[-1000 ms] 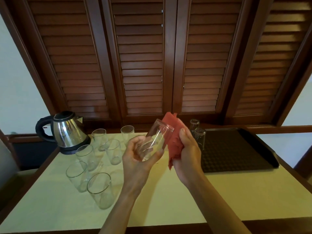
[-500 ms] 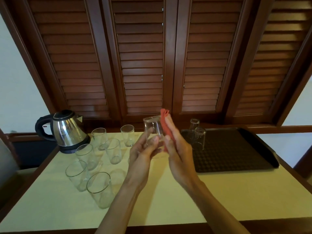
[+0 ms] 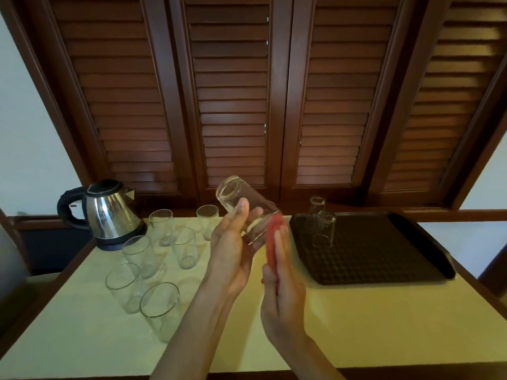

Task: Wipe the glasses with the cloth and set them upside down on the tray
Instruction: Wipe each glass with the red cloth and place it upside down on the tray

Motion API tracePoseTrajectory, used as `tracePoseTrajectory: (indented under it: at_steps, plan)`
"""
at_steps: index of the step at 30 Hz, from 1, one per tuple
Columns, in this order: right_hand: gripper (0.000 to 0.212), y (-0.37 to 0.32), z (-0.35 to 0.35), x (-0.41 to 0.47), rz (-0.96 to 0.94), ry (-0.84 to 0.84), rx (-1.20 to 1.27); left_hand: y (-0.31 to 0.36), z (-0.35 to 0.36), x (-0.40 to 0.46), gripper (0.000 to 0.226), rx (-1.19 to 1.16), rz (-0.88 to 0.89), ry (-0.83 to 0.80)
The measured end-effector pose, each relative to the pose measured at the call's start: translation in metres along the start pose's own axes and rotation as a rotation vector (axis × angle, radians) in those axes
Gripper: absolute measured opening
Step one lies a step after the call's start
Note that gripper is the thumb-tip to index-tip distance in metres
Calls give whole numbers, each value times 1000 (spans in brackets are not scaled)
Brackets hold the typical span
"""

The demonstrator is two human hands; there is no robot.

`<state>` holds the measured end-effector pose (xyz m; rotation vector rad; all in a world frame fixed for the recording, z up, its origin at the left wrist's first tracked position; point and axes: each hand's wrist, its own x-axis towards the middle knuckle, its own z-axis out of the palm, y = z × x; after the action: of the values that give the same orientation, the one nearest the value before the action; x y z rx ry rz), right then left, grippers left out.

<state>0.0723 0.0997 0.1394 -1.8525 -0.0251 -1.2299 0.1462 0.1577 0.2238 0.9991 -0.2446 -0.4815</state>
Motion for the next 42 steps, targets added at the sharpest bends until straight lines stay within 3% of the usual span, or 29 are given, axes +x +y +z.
tracePoseTrajectory:
  at_steps: [2,5,11,13,16,18,23,27,29,34,40,42]
  plan:
    - [55,6,-2,-4,-54,-91,-75,0,-2,0,54,38,-53,-21]
    - [55,10,-16,8,-76,-240,-128,1,-9,2,33,82,-55,-97]
    - [88,-27,-25,26,229,-326,102,-2,-10,3,27,-34,-69,-156]
    - [88,-28,-24,28,135,-313,-17,-2,-12,3,24,-91,-110,-180]
    - [82,-16,-26,29,-194,-273,-483,-2,-13,2,30,-174,-153,-193]
    - [80,-9,-29,29,-219,-280,-674,-4,-14,2,32,-186,-157,-175]
    - [78,4,-34,17,-281,-335,-700,0,-20,6,45,-186,-150,-101]
    - [119,11,-38,17,-259,-509,-725,1,-18,2,44,-85,-148,-148]
    - [126,6,-35,24,-189,-511,-657,-2,-16,0,49,-54,-132,-180]
    - [116,-5,-19,35,56,-447,-288,-11,-15,-1,52,-77,-129,-234]
    - [116,-20,-7,36,333,-381,448,-15,-24,6,49,-106,-70,-329]
    - [111,-21,-10,36,490,-348,789,-16,-28,8,61,-94,-40,-342]
